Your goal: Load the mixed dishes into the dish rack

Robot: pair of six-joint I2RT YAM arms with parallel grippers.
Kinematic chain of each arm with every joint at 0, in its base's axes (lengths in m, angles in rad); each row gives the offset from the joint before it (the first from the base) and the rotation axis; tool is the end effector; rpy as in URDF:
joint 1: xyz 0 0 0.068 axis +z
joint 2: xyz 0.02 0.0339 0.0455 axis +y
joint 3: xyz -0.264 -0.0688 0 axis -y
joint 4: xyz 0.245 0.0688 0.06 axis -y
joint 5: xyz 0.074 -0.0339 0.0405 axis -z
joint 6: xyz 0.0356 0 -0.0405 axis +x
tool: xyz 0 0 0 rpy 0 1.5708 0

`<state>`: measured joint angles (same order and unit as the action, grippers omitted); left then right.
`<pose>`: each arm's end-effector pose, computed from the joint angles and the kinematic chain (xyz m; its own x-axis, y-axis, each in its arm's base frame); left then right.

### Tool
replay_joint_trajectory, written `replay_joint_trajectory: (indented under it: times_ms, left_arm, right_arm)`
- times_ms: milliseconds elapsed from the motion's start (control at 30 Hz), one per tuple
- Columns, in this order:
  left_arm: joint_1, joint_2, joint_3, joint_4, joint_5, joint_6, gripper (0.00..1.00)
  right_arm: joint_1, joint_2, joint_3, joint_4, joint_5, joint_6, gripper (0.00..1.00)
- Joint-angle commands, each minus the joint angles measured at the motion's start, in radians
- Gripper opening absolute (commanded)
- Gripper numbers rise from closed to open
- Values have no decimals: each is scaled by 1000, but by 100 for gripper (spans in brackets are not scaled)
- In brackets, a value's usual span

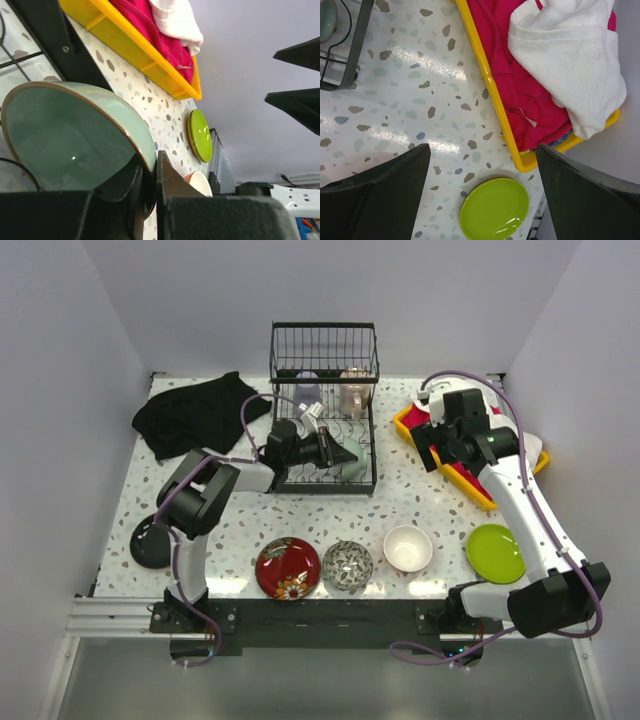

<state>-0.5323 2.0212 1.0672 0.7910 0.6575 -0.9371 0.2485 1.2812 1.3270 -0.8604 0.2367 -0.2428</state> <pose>0.3564 -0.2352 0.1694 -0.8252 -0.2542 -0.5044 0.4329 0.2890 -0.8539 0.2552 0.0561 0.3587 -0.6644 -0.4097 -0.6250 -0.2502 0.9100 -0.3305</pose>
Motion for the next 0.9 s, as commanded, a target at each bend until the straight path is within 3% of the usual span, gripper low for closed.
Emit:
replay_joint_trajectory:
  times_ms: [0, 433, 867]
  left_arm:
    - [-3, -23, -19, 273, 54, -118, 0]
    - [-20, 80, 30, 468, 16, -310, 0]
    - [-5, 177, 56, 470, -29, -341, 0]
  right_arm:
    - [-3, -33, 5, 8, -2, 0, 90]
    - [-17, 10, 57, -29, 10, -19, 90]
    - [-18, 87, 126, -43, 9, -30, 90]
